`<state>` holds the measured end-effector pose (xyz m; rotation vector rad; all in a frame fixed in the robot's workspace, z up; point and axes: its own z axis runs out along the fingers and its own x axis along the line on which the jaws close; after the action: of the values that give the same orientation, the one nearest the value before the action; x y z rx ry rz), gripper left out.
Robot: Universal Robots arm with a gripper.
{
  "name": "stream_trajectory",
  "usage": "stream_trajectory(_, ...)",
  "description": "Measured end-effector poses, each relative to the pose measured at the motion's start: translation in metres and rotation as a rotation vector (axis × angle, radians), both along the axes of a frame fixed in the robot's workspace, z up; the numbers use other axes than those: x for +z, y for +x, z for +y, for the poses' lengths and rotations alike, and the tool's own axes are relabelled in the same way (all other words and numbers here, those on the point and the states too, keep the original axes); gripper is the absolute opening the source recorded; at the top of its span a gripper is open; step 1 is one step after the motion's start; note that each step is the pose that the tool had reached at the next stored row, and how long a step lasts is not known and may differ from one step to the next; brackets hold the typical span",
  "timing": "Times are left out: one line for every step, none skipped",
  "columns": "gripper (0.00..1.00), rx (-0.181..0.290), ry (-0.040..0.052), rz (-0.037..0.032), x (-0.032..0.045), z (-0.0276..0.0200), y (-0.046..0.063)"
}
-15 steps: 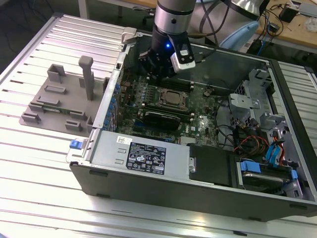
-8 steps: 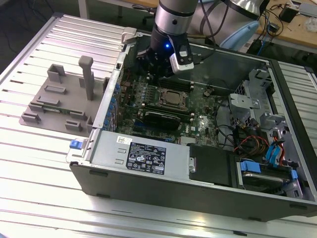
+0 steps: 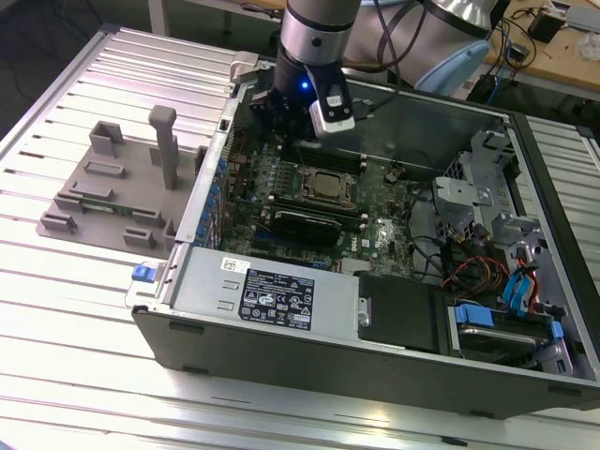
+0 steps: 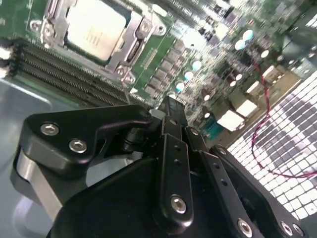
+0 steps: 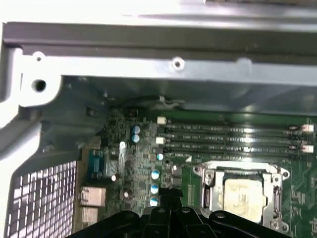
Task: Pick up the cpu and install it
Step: 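Install the first cpu locking lever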
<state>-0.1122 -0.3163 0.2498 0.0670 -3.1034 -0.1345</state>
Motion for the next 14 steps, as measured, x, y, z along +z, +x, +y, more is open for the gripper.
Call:
stream_trajectory(0.11, 0.0, 0.0132, -0.0026, 0.0, 0.0, -0.0007)
stream_trajectory(0.11, 0.0, 0.0195, -0.0037, 0.0, 0.0, -0.0009)
stream_trajectory(0.11, 0.0, 0.0197, -0.0038, 0.0, 0.0001, -0.0008)
stream_trajectory(0.11, 0.0, 0.0198, -0.0038, 0.0, 0.0001, -0.001)
stream_trajectory(0.11, 0.0, 0.0201, -0.0044, 0.0, 0.0, -0.0021)
stream_trajectory(0.11, 0.0, 0.0202, -0.0052, -0.0001, 0.0, -0.0034)
stream_trajectory(0.11, 0.0, 0.0204, -0.0061, -0.0002, 0.0, -0.0048)
stream_trajectory(0.11, 0.0, 0.0206, -0.0069, -0.0002, 0.0, -0.0063)
stream_trajectory(0.11, 0.0, 0.0211, -0.0078, -0.0004, 0.0, -0.0074)
stream_trajectory(0.11, 0.0, 0.0336, -0.0113, -0.0004, 0.0, -0.0085)
stream_trajectory(0.11, 0.0, 0.0447, -0.0136, -0.0004, 0.0, -0.009)
stream_trajectory(0.11, 0.0, 0.0599, -0.0165, -0.0005, 0.0, -0.0096)
stream_trajectory(0.11, 0.0, 0.0716, -0.0186, -0.0005, 0.0, -0.01)
stream_trajectory(0.11, 0.0, 0.0865, -0.0209, -0.0004, -0.0001, -0.0105)
